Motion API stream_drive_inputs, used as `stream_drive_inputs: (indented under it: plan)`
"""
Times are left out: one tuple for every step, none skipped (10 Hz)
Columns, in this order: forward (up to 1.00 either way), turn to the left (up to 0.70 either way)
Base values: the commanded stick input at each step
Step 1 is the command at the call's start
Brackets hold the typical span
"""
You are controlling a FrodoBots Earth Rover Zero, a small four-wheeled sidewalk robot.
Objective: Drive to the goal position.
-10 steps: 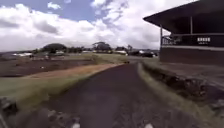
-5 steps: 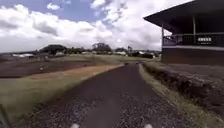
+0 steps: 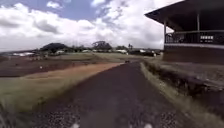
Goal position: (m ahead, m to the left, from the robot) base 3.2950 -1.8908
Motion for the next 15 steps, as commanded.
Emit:
stream_drive_inputs:
  plan:
    - [0.7, 0.0]
    - [0.7, 0.0]
    - [0.7, 0.0]
    - [0.7, 0.0]
    - [0.7, 0.0]
    - [0.7, 0.0]
    - [0.7, 0.0]
    - [0.7, 0.0]
    - [0.7, 0.0]
    - [0.7, 0.0]
    - [0.7, 0.0]
    - [0.7, 0.0]
    - [0.7, 0.0]
    - [0.7, 0.0]
    - [0.7, 0.0]
